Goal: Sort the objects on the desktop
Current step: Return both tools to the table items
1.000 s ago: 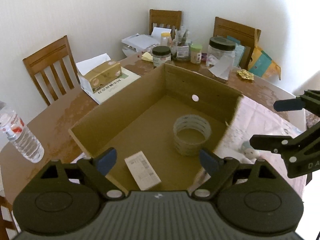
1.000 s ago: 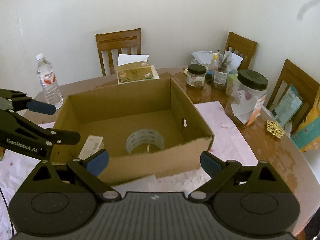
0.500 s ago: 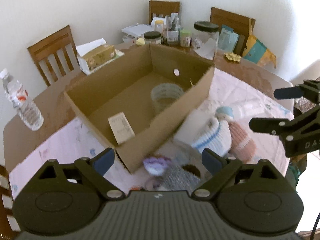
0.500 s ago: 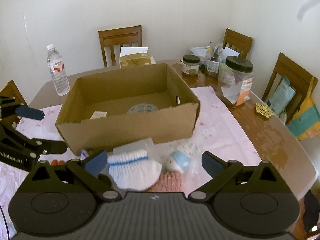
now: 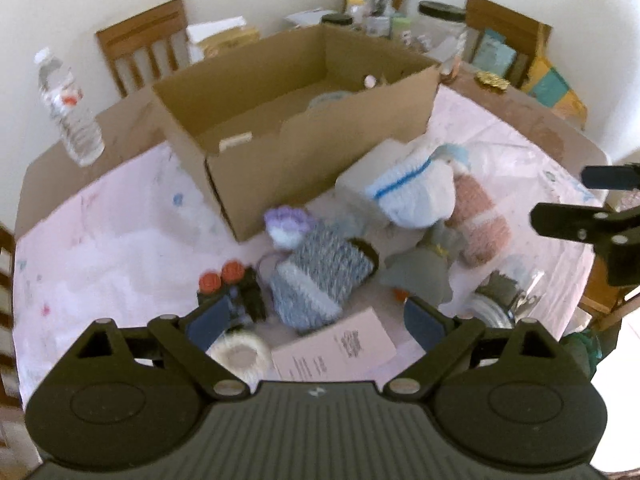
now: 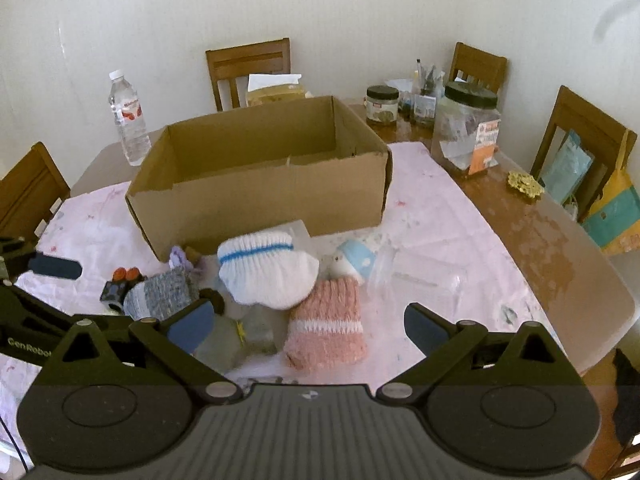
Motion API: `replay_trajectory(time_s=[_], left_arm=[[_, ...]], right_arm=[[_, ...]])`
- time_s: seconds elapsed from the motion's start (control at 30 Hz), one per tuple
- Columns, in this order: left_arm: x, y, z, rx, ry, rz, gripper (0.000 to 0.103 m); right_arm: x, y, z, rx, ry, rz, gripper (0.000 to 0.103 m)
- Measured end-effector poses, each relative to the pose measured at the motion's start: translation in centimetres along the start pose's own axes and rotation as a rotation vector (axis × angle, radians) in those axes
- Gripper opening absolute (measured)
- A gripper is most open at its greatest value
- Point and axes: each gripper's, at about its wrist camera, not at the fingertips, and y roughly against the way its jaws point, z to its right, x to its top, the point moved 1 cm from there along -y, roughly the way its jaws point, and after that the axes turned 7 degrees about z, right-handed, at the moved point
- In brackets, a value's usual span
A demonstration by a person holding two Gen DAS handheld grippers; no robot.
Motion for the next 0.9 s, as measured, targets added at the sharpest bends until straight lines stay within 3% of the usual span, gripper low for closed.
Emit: replay_trajectory(time_s=[0.37,0.6,0.9], left_arm=[[-3.5,-1.2,0.9,0.047,0.143,-0.035,0.094],[-4.6,-1.6,1.2,0.094,0.227,-0.016,0.094],[-4.9,-2.6,1.7,0.124,0.231,-0.002,0.094]], right_arm=[[-3.7,-0.2,0.1,0.031,-0.01,-0.057,0.103],[-5.6,-0.4,-0.5,0.061,0.005,-0.074,0.103],[-7.4,-1.4,-0.8,0.076,0.005,-0.086,0.103]])
